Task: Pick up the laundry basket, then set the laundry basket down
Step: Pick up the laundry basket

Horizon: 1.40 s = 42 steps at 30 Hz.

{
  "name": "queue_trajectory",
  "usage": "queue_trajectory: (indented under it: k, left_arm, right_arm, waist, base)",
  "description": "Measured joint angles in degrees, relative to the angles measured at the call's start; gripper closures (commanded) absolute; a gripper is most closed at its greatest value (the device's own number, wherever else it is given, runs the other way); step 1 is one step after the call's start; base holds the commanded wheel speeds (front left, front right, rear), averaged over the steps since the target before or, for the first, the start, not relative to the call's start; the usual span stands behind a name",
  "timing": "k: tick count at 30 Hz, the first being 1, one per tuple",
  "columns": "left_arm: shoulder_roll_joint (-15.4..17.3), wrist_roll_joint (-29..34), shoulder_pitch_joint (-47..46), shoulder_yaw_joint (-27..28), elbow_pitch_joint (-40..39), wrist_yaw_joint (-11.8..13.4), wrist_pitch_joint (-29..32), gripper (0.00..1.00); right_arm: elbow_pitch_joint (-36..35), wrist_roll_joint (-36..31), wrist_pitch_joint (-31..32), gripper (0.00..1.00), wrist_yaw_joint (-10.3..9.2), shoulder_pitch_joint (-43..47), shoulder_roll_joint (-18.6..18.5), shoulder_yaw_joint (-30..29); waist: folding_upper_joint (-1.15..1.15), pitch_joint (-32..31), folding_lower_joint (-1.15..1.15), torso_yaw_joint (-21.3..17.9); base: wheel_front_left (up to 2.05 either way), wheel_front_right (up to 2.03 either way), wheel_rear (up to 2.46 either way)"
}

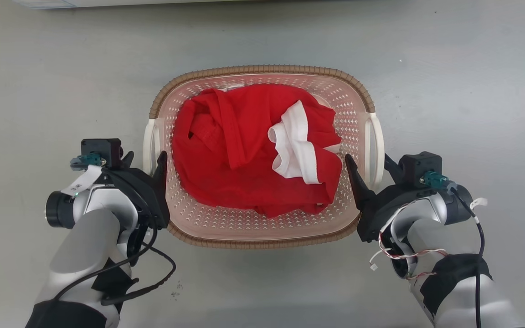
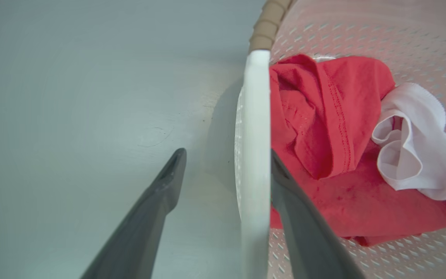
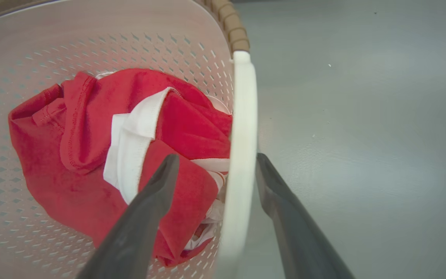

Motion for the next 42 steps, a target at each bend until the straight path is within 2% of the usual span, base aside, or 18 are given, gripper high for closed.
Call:
queue_trajectory:
  k: [1,2,3,6,21,42]
  left_arm:
    - [-0.01,-0.37,-0.12,0.11,0.31,-0.01,0.00,0.00]
    - [-0.07,-0.90,-0.28,0.31,0.64,-0.26,0.01,0.63]
    - [-0.11,-1.31,-0.57,0.41,1.15,-0.49,0.34,1.00]
    - [-0.75,-1.52,-1.05,0.35,1.90,-1.24,0.80,1.00]
    - [-2.02,-2.16,-0.88,-0.01,6.64,-1.92,1.00,1.00]
    - [-3.35,-3.55,2.01,-0.63,10.01,-2.01,3.77,1.00]
  right_arm:
    - [0.12,0.27,0.04,0.00,-0.18,-0.24,0.00,0.21]
    - [0.31,0.76,0.09,0.00,-0.31,-0.51,0.01,0.16]
    - [0.55,1.42,0.59,1.00,-0.23,-0.74,-0.01,0.24]
    - [1.80,2.93,1.01,1.00,-0.52,-0.78,0.01,0.25]
    - [6.49,6.49,1.05,1.00,-0.36,-1.62,0.66,2.01]
    - [12.60,10.47,2.55,1.00,1.80,0.37,1.38,3.64]
  waist:
    - [0.00,0.05,0.00,0.08]
    - [0.00,0.09,0.00,0.14]
    - [0.00,0.13,0.00,0.18]
    - [0.00,0.19,0.00,0.23]
    - [0.00,-2.63,0.00,-0.02]
    - [0.00,-15.11,-0.01,-0.37]
  base:
    - [0.00,0.00,0.00]
    - [0.00,0.00,0.00]
    - [0.00,0.00,0.00]
    - [0.00,0.00,0.00]
    - [0.00,0.00,0.00]
    - [0.00,0.00,0.00]
